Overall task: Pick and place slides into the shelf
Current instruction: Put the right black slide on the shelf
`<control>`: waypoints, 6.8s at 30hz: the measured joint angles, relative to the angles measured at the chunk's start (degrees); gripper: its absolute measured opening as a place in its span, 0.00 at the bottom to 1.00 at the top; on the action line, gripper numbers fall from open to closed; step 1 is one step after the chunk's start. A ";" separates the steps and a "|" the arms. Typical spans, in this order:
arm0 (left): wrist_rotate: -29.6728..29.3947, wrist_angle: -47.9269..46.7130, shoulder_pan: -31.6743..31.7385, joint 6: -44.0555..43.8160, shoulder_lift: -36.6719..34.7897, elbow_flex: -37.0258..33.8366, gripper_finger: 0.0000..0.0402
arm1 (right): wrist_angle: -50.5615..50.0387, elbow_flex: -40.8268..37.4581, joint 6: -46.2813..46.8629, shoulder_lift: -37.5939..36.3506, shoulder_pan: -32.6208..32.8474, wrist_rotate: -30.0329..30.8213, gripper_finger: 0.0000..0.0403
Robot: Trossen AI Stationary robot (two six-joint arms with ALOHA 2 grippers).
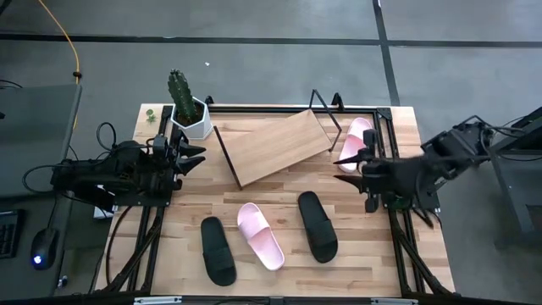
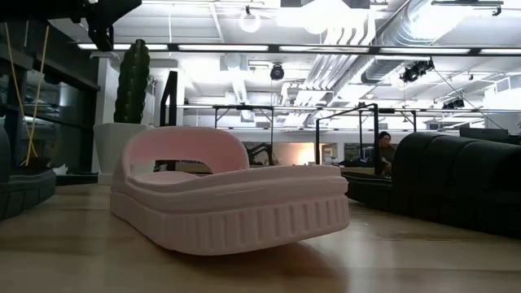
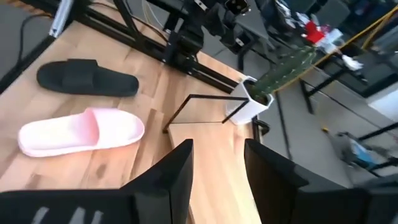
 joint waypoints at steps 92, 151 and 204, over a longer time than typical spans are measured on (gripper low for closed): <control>5.49 -7.26 0.00 -6.51 -0.02 0.00 0.33 | -24.61 14.23 56.35 61.01 23.86 2.03 0.59; 5.47 -7.29 -0.01 -6.49 -0.01 0.00 0.33 | -24.69 -4.41 66.91 61.76 16.71 6.15 0.18; 5.46 -7.30 -0.01 -6.49 0.00 0.00 0.33 | -24.58 -4.44 53.19 46.36 14.54 17.90 0.00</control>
